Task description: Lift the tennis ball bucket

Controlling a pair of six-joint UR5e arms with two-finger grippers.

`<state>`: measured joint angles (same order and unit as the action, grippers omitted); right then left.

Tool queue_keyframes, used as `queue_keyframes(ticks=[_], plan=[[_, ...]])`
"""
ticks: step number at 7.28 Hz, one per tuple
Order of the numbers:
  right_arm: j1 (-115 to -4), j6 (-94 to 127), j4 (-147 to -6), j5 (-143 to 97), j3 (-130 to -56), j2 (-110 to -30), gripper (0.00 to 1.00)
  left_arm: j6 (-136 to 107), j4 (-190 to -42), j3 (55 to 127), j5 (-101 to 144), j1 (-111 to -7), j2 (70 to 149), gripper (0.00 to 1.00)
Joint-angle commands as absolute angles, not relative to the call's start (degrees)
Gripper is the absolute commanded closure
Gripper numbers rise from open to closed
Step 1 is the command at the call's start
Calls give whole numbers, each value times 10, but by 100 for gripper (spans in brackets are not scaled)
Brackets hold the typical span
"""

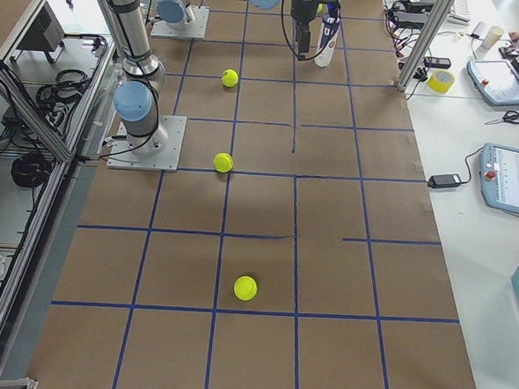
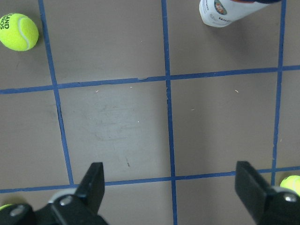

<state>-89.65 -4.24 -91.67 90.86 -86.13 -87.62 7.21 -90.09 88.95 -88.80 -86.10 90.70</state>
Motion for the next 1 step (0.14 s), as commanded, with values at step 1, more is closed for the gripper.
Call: queue_keyframes(ticks=[1], plan=[[-896, -41, -918, 908, -861, -876, 0, 72, -898, 894, -887, -860, 904, 0]])
